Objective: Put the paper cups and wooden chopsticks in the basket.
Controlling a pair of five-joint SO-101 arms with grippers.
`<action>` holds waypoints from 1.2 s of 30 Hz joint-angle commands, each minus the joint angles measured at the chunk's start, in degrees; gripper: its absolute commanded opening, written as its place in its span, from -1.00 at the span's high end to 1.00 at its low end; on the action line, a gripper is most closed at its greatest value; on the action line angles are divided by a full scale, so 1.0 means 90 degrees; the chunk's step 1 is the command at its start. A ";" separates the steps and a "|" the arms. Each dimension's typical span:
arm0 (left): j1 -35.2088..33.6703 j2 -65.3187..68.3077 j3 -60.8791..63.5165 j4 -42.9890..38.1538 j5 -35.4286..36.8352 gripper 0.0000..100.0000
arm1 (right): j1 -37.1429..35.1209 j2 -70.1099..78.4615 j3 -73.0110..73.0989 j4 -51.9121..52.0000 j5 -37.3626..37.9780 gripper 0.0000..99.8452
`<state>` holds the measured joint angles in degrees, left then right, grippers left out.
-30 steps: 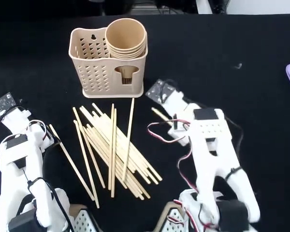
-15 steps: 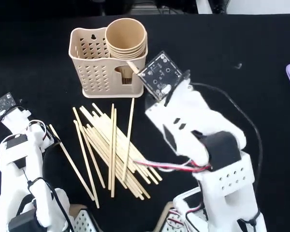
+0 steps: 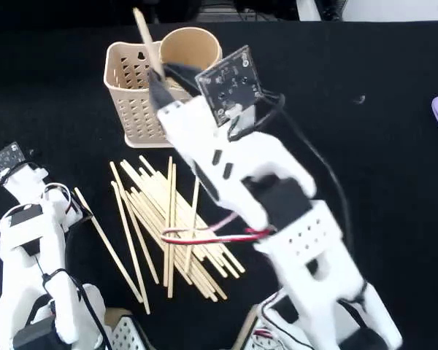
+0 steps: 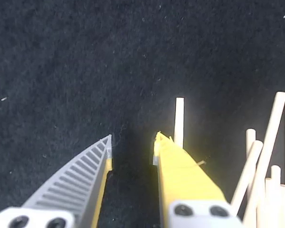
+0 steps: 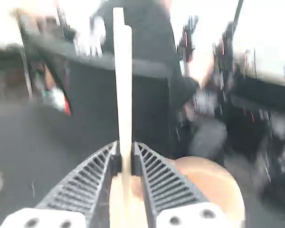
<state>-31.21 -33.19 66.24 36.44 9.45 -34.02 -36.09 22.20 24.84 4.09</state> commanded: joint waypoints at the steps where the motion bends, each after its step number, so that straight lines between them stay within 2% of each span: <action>1: 0.0063 -0.0186 -0.0063 -0.0098 -0.0010 0.71 | -0.0215 0.0591 -0.0454 -0.1524 -0.0049 0.98; 6: 0.0054 -0.0176 -0.0073 -0.0098 -0.0010 0.71 | -0.0205 0.1753 -0.1158 -0.2471 -0.0029 0.98; 15: 0.0044 -0.0176 -0.0063 -0.0098 -0.0020 0.71 | -0.0195 0.3853 -0.3297 -0.2481 -0.0010 0.98; 24: 0.0044 -0.0176 -0.0063 -0.0098 -0.0020 0.71 | 0.0127 0.5280 -0.3717 -0.2462 -0.0010 0.98; 28: 0.0063 -0.0156 -0.0103 -0.0098 -0.0020 0.71 | 0.0137 0.5299 -0.3932 -0.1592 -0.0020 0.95; 33: 0.0073 -0.0166 -0.0093 -0.0098 -0.0020 0.71 | 0.0039 0.5328 -0.4908 0.0147 -0.0068 0.71; 36: 0.0054 -0.0166 -0.0083 -0.0098 -0.0020 0.71 | 0.0000 0.5319 -0.5534 0.0850 -0.0068 0.71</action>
<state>-31.21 -33.19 66.24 36.44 9.45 -34.37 12.44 -20.35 27.03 4.00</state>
